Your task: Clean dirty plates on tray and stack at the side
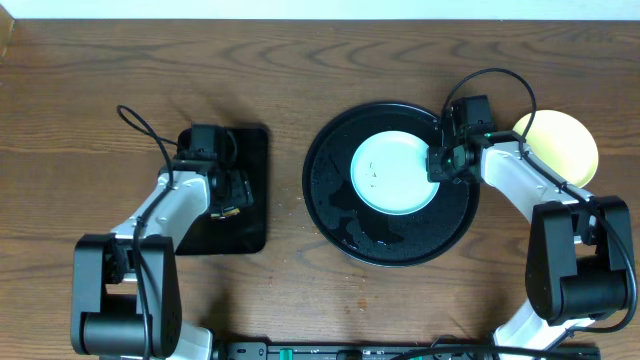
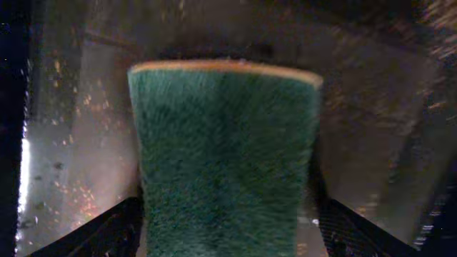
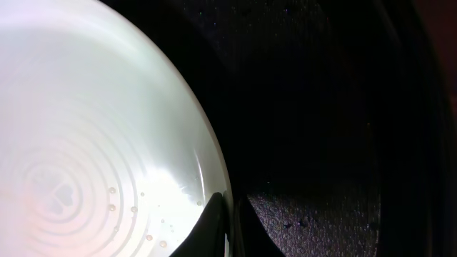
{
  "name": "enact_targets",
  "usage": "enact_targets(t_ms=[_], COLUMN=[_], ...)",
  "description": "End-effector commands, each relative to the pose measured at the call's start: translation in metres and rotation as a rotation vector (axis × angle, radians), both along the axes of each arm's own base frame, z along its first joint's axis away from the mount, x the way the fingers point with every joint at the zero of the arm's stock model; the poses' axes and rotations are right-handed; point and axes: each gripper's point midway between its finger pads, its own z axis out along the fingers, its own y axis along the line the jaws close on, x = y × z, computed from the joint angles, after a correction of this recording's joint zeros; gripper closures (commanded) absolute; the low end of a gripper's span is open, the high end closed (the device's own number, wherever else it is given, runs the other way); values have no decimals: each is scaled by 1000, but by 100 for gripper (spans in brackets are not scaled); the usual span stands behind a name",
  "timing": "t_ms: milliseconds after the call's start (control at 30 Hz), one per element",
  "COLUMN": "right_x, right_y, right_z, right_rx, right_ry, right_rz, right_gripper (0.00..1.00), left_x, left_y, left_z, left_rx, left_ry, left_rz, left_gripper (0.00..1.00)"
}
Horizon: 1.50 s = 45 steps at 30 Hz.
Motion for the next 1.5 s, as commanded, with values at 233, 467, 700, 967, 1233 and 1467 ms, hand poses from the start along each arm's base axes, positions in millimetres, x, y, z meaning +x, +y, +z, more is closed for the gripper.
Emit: enact_targets(t_ms=[233,467,700,967,1233,1467], right_x=[-4,-4,-4,-4,-4,-4], right_y=[-1,0,0,0,0,0], right_z=[1,1,1,1,1,1], right_rx=[-25,-22,-22,-22,-22,-22], right_ry=[1,2,2,1,2,2], right_rz=[10,10,10,10,10,10], right_gripper=[96,95,95,94,94,93], left_x=[-21,-9,14,23,46,61], left_y=[11,20,21,26,29,26], left_z=[-10,-8,-3,-17,-7,3], left_rx=[54,109,114,142,160,157], left_ry=[72,15,-85,-114,-215,-275], left_rz=[7,19,28,38,42,12], left_gripper=[76,19,37,37,64,25])
